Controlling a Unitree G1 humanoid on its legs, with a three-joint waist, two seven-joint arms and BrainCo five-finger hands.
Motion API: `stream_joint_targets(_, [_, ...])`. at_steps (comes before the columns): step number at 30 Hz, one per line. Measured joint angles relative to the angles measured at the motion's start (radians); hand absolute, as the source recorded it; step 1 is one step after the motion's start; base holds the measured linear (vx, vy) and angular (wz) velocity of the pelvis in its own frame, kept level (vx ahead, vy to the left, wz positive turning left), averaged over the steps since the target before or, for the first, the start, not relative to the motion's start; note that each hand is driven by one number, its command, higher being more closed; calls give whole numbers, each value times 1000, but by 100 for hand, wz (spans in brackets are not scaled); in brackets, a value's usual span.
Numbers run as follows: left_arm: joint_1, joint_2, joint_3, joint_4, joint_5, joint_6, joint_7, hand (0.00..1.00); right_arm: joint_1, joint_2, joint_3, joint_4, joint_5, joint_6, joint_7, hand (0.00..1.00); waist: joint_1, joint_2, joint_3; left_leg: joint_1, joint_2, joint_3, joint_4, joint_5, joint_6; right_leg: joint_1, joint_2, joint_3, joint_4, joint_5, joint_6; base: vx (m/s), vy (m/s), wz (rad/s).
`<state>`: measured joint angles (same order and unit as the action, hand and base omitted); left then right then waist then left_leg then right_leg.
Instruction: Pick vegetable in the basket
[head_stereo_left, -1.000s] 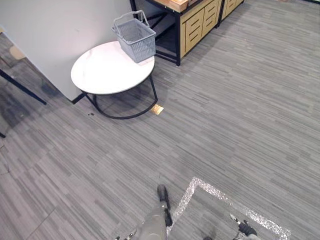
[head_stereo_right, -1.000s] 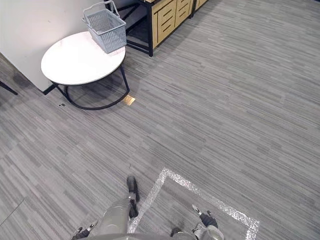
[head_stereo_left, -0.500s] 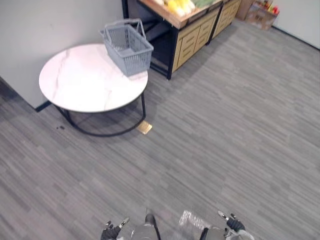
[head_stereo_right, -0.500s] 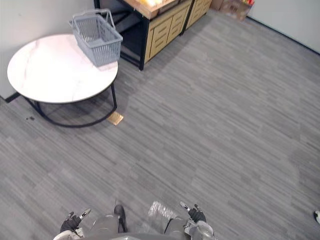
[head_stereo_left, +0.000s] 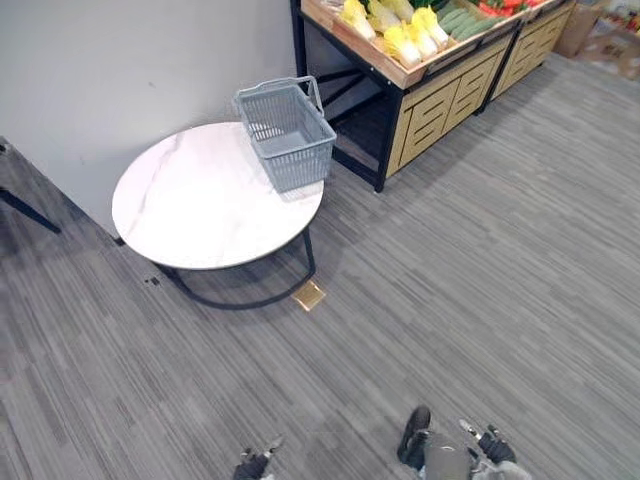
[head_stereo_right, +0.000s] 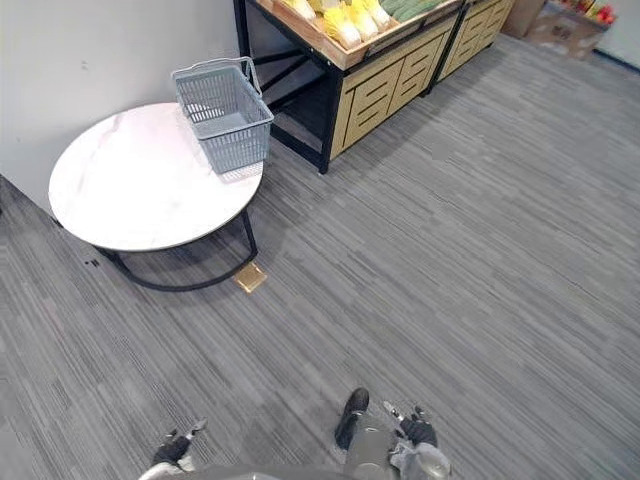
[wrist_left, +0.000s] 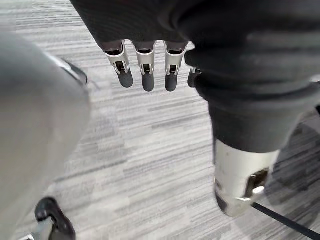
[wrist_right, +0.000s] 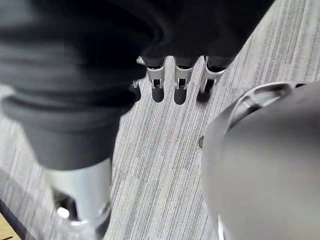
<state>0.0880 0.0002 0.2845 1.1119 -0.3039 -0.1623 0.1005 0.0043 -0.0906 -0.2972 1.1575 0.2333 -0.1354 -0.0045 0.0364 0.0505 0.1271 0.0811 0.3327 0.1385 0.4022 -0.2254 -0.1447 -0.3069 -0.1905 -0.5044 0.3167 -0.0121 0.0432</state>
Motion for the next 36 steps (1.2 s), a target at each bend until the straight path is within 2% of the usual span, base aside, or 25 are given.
stream_joint_targets(1, [-3,2,1,0,2,1,1,0,-2,-3,5,-1,0,1,0,0,-8,0,1,-44,11,-13,90,59,16,23,4,-12,-4,-21,-1,646,-357,31])
stream_joint_targets(2, [-6,4,8,-2,1,1,1,0,0,-12,43,9,0,5,1,0,-7,-6,7,-132,48,-18,274,222,46,90,17,-27,-38,-48,-4,587,-279,29])
stream_joint_targets(3, [-9,6,9,-14,-5,-1,2,0,-2,-18,75,26,3,4,-2,0,1,-9,20,-217,94,2,463,240,62,168,40,-35,-91,-63,-6,558,-254,15])
stream_joint_targets(5, [-13,13,7,-45,-6,-3,1,0,-12,-15,80,37,5,4,-11,0,18,-22,27,-314,107,74,615,120,77,263,49,-31,-152,-69,-8,557,-206,-5])
stream_joint_targets(6, [-16,20,6,-65,-8,-6,1,0,-25,-10,80,37,9,2,-12,0,26,-37,29,-388,85,143,586,69,65,323,48,-32,-201,-69,-7,581,-149,-9])
stream_joint_targets(8, [-16,21,5,-82,-10,-12,1,0,-42,-9,75,37,10,2,-13,0,33,-38,30,-444,70,198,506,38,58,348,48,-31,-222,-69,-7,427,14,-14])
stream_joint_targets(9, [-22,23,0,-92,-14,-13,2,0,-57,-9,67,36,10,1,-14,0,44,-44,34,-483,19,273,311,34,64,371,31,-35,-238,-76,5,393,133,-16])
stream_joint_targets(10, [-24,25,-4,-94,-17,-13,3,0,-60,-9,67,35,10,1,-15,0,48,-53,38,-480,-19,302,205,50,68,385,15,-38,-241,-85,26,483,214,-8])
stream_joint_targets(11, [-19,18,-7,-89,-19,-12,4,0,-57,-13,63,33,9,1,-16,0,47,-44,33,-472,-83,334,-47,142,77,416,11,-43,-256,-99,66,454,237,0])
stream_joint_targets(12, [-12,17,9,-87,-34,-12,4,0,-50,13,50,26,2,4,-22,0,61,-63,26,-440,-147,347,-191,291,200,461,-1,-38,-291,-114,99,461,217,21])
stream_joint_targets(15, [-18,28,44,-102,-37,-11,5,0,-43,81,60,-24,-6,2,-23,0,55,-109,26,-465,-163,354,-163,261,232,474,14,-49,-355,-46,66,381,89,21])
stream_joint_targets(17, [-14,25,90,-115,-36,-8,9,0,-45,127,93,-51,-33,1,-19,0,83,-120,29,-476,-94,415,2,196,284,531,36,-39,-400,53,64,306,26,-26])
stream_joint_targets(19, [0,29,95,-97,-36,-10,8,0,-44,137,97,-49,-38,-1,-12,0,105,-123,25,-426,-64,452,47,172,266,567,37,-24,-401,112,70,231,15,-46])
stream_joint_targets(21, [7,46,99,-63,-35,-6,8,0,-37,129,99,-32,-38,0,-11,0,107,-136,-5,-386,-85,448,-15,145,230,569,36,-24,-392,140,81,216,70,-23])
stream_joint_targets(22, [13,44,100,-47,-31,-1,9,0,-29,110,97,-14,-39,0,-11,0,97,-119,-32,-370,-98,426,-81,108,202,541,31,-30,-335,136,86,179,115,21])
stream_joint_targets(23, [13,45,96,-43,-28,1,9,0,-29,96,97,6,-39,2,-11,0,90,-122,-39,-364,-108,421,-114,106,200,497,11,-34,-235,120,109,250,219,28])
stream_joint_targets(24, [25,47,86,-45,-28,2,10,0,-23,76,96,30,-40,4,-12,0,87,-122,-36,-325,-127,418,-167,111,196,387,-64,-12,36,121,133,163,187,26])
stream_joint_targets(26, [37,66,57,-44,-25,20,12,0,-5,69,84,35,-39,6,-15,0,59,-119,-15,-268,-145,368,-185,96,188,263,-147,71,368,234,229,199,161,56])
stream_joint_targets(27, [41,80,47,-43,-25,21,13,0,-7,66,80,35,-42,2,-14,0,47,-122,-9,-250,-148,347,-186,84,194,228,-156,88,466,227,229,254,97,91])
stream_joint_targets(29, [32,107,28,-49,-25,21,16,0,-2,63,89,37,-57,5,-18,0,43,-132,-4,-176,-149,294,-204,68,186,154,-165,62,627,129,171,280,44,100])
stream_joint_targets(30, [16,116,23,-55,-25,21,19,0,-4,59,110,35,-76,3,-21,0,41,-133,-3,-145,-154,256,-227,65,182,127,-171,-14,599,58,121,279,1,99])
stream_joint_targets(32, [7,114,16,-65,-26,19,23,0,-11,56,112,35,-79,3,-23,0,41,-132,-3,-127,-160,230,-244,65,177,111,-177,-78,504,15,99,283,-59,79])
stream_joint_targets(33, [3,112,16,-78,-26,18,26,0,-21,61,114,38,-79,3,-23,0,44,-132,-3,-116,-168,205,-259,67,173,99,-158,-110,298,3,82,284,-117,61])
stream_joint_targets(34, [-3,112,16,-77,-26,19,26,0,-27,63,114,38,-79,4,-22,0,43,-131,-2,-114,-168,194,-263,72,161,98,-139,-110,193,4,82,367,-169,67])
stream_joint_targets(36, [-8,112,16,-76,-26,18,30,0,-34,66,110,37,-79,4,-19,0,43,-122,3,-112,-166,133,-268,66,134,98,-73,-47,-174,50,94,365,-184,64])
